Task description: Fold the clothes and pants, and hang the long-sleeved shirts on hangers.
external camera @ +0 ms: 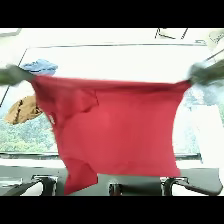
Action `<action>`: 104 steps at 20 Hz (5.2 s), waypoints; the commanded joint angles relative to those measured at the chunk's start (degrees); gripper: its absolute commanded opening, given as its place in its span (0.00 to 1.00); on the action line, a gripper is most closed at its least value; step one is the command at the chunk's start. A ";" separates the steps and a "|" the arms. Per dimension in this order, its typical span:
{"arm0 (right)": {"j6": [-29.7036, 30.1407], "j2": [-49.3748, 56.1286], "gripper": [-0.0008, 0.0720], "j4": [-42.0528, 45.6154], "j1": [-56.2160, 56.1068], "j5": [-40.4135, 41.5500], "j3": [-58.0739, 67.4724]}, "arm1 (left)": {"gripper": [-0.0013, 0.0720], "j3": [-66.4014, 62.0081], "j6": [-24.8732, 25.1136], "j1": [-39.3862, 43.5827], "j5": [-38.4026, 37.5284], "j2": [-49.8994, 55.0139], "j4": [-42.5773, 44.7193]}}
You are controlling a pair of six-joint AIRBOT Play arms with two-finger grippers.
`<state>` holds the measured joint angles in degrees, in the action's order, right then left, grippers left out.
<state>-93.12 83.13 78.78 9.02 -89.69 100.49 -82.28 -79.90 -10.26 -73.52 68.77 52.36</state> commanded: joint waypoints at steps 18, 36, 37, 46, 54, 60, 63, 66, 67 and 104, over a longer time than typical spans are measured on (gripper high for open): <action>-13.97 21.90 0.06 2.95 -2.32 39.87 -6.03 | 0.05 -3.19 6.47 9.86 30.45 34.16 -2.32; 0.31 18.64 0.06 3.89 4.37 -0.63 -10.60 | 0.05 -2.16 -2.62 8.52 -12.13 31.76 11.41; 0.46 18.53 0.06 4.46 4.37 -0.68 -10.56 | 0.05 -2.34 -2.67 7.82 -12.26 31.52 11.41; 0.81 18.43 0.40 2.58 4.42 -1.64 -11.76 | 0.37 0.17 -3.30 7.28 -12.66 32.89 10.64; 1.62 10.49 0.82 -0.07 15.54 -13.22 -9.53 | 0.74 5.42 -0.20 -1.97 -18.58 20.22 11.17; 2.51 -0.09 0.82 0.63 18.95 -5.92 -28.65 | 0.72 46.73 7.67 -2.62 -6.49 1.36 9.01; 2.54 -0.90 0.82 0.90 18.95 -6.32 -30.10 | 0.71 54.42 10.54 -2.01 -3.63 -1.79 2.08; 2.56 -0.90 0.82 0.90 18.95 -6.88 -30.12 | 0.71 57.24 10.45 1.64 0.90 -1.57 -1.53; 2.58 -0.90 0.82 0.92 18.95 -7.02 -30.10 | 0.65 57.53 10.19 2.95 2.27 -1.51 -2.45; -0.66 8.94 0.06 -10.36 9.97 12.79 -21.64 | 0.05 11.63 3.78 1.75 0.87 15.98 3.13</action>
<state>-90.41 87.29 67.68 20.75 -78.94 72.79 -60.25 -74.65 -8.58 -72.97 77.65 55.05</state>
